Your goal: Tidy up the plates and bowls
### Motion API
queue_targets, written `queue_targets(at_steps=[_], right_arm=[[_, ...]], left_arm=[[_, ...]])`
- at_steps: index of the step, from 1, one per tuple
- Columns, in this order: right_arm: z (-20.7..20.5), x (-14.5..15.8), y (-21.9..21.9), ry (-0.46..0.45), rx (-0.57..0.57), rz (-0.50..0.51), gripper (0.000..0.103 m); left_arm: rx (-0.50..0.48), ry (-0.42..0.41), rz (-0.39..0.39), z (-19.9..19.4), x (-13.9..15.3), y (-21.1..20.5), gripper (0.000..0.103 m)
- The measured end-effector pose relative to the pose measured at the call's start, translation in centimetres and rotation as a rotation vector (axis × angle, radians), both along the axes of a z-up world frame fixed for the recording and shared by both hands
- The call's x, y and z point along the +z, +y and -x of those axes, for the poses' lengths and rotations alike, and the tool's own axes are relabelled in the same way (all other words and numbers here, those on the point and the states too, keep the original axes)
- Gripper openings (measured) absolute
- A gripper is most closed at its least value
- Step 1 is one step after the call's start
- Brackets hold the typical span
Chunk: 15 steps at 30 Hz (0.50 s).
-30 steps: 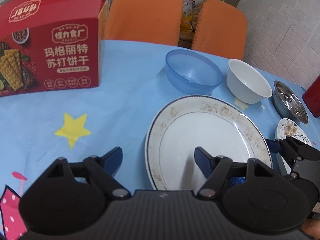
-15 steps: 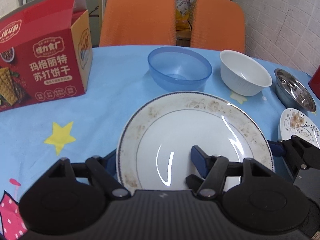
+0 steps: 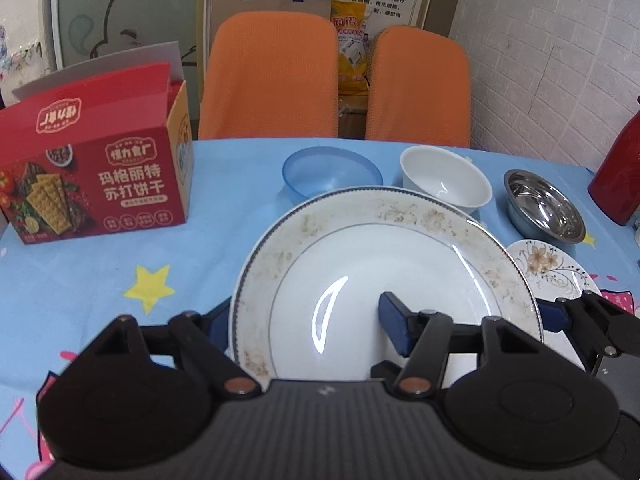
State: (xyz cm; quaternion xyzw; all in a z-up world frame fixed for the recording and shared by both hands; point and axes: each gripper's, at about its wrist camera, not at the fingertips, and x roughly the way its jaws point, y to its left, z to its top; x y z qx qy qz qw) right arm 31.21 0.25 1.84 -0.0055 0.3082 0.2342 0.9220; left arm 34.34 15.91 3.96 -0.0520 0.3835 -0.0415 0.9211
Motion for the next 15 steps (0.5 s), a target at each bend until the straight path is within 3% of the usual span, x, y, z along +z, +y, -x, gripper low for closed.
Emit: queue_targets(at_steps=[7,15], right_arm=[[5.8,0.2,0.0,0.032,0.0,-0.021,0.091],[11.4,-1.7,0.9,0.1,0.017,-0.011,0.092]], left_arm=[[0.019,0.014,0.005,6.8,-0.7,0.5,0.061],[0.054,0.074,0.029,13.0,-3.6,1.2,0.061]])
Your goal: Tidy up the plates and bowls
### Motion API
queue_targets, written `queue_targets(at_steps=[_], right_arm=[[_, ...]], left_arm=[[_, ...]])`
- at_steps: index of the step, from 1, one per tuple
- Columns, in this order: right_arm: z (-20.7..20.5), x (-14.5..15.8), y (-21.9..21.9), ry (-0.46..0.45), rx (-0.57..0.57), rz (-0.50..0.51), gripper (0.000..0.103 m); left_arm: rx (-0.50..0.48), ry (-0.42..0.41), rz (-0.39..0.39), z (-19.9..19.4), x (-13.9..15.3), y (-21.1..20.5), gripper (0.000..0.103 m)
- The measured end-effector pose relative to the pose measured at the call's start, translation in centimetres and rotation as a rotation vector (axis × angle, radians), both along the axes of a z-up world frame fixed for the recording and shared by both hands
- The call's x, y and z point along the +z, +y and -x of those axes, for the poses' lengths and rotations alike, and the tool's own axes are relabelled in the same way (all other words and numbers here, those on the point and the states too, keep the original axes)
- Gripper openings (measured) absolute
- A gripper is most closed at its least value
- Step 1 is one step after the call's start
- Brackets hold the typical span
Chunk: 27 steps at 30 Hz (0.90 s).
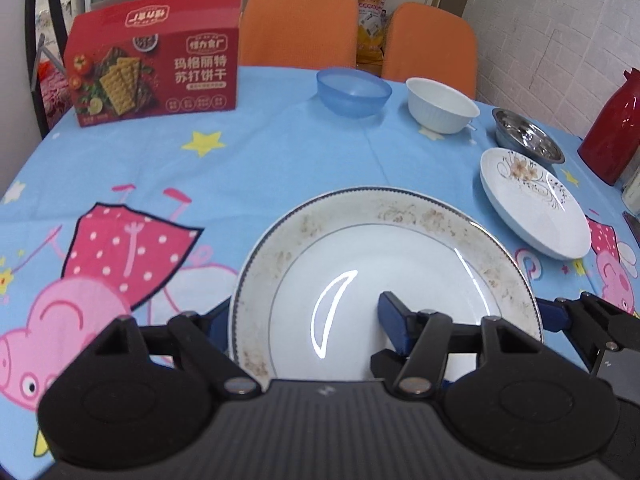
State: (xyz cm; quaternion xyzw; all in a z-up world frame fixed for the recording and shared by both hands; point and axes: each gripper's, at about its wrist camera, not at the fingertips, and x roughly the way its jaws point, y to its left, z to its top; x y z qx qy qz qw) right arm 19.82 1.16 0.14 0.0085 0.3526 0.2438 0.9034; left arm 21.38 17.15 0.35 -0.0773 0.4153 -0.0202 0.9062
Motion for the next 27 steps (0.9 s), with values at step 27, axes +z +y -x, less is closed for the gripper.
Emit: queue_targets(at_steps=[27], right_arm=[[0.8,1.3,-8.5,-0.098,-0.168,-0.025,0.09]], left_arm=[[-0.097,-0.115,0.071,-1.0,3.2,-2.3,0.072]])
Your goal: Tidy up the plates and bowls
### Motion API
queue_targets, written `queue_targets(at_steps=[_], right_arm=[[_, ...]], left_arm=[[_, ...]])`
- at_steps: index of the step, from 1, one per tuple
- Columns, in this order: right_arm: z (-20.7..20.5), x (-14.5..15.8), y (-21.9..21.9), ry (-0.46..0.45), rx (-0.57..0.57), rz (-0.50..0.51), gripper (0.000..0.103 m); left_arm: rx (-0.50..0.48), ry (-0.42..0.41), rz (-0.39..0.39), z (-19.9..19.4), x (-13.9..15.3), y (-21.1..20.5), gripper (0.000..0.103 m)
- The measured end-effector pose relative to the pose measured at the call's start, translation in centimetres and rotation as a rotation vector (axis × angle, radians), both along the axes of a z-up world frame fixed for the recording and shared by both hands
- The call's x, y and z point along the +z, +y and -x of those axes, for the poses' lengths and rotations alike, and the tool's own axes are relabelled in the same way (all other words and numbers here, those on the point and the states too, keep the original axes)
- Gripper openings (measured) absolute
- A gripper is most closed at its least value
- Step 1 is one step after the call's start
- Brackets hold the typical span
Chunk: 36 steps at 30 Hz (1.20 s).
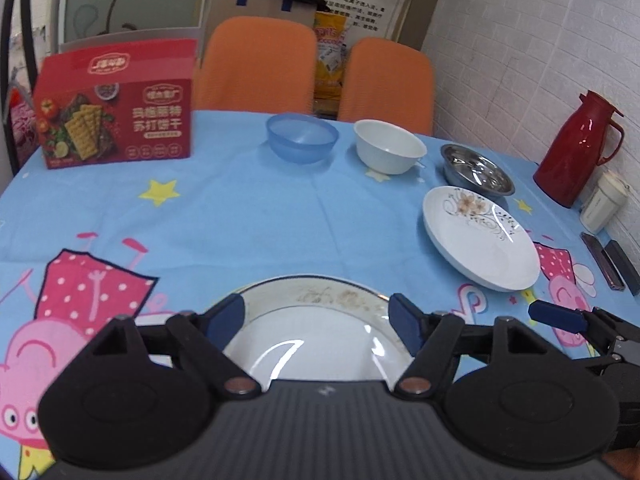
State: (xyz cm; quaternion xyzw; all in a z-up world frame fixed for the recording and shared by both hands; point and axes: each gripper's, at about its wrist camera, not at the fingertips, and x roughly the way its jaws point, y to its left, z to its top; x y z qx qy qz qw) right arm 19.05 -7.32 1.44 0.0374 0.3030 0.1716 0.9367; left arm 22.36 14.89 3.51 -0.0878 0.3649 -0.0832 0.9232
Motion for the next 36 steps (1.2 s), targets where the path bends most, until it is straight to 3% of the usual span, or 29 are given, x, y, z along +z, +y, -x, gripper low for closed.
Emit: queue_targets(at_steps=[7,13,25,36], right_arm=[[-2.5,-0.7,-7.0,0.028,-0.182,-0.011,0.09],[-5.1,-1.8,-10.8,0.051,-0.259,-0.027,0.09],[-10.3,-2.3,-12.3,0.062,-0.238,0.011,0.09],[-12.1,-3.5,-12.5,0.101,-0.227,0.021,0.09]], left_arm=[[-0.124,0.042,-0.031,-5.2,-0.2,-5.9,0.073],[-0.186,0.068,-0.08,-9.2,-1.0,-10.5,0.074],[-0.255,0.081,-0.146,-13.6,-1.6,-14.2,0.075],[-0.268,0.128,-0.122,-16.4,-3.2,-14.9,0.076]])
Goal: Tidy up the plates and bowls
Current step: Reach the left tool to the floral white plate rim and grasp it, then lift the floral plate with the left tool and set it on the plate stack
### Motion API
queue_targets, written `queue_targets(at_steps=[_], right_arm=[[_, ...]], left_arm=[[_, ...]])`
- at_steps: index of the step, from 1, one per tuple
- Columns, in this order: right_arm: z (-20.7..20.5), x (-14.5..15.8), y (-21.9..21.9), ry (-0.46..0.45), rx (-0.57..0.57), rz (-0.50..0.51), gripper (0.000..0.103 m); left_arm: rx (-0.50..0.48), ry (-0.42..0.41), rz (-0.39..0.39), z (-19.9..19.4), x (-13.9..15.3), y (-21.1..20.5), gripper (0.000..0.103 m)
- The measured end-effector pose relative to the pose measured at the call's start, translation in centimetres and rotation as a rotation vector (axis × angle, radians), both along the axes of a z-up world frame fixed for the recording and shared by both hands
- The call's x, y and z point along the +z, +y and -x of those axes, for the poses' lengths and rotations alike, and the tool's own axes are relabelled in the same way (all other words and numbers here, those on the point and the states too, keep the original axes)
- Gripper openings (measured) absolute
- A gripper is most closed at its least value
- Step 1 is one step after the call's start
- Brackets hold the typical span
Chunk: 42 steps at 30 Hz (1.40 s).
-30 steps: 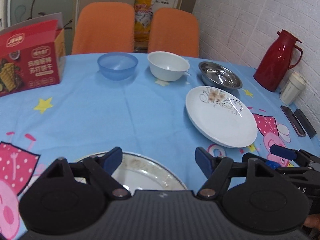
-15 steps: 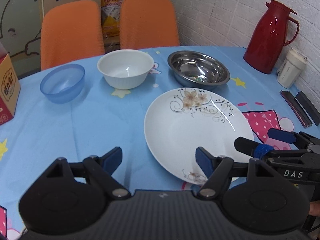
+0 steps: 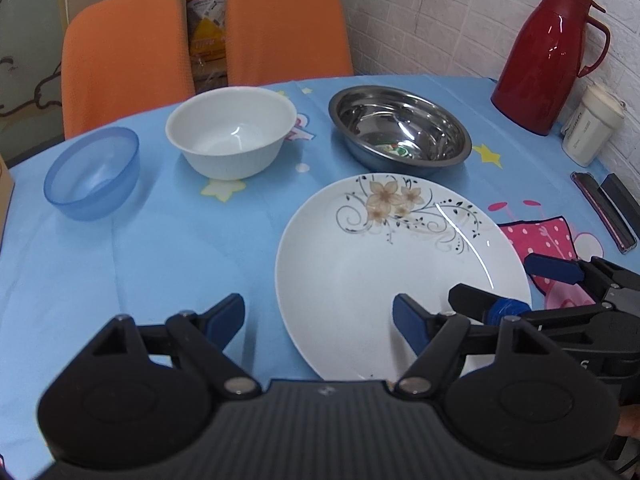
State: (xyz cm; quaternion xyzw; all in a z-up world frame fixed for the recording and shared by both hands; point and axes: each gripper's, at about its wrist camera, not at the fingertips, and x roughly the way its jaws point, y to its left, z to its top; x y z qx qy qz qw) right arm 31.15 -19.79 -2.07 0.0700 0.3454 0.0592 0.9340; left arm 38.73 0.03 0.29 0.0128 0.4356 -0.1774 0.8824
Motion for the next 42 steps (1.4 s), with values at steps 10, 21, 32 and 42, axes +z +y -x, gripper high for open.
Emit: queue_targets(at_steps=[10,21,32,42], right_arm=[[-0.5,-0.6,0.1,0.014,0.002,0.018,0.09],[-0.5,-1.0,1.8,0.006,0.047,0.099,0.091],[-0.4,-1.2,2.5,-0.009,0.046,0.1,0.091],[-0.3,-1.4,4.7,-0.029,0.057,0.099,0.092]], left_arm=[[0.011,0.065,0.046,-2.2,-1.5,-0.2,0.076],[0.0,0.04,0.014,-2.7,-1.9,-2.4,0.077],[0.025,0.009,-0.015,-2.4,-2.2,-3.1,0.076],[0.071,0.01,-0.03,-1.5,-2.1,-3.3,0.078]])
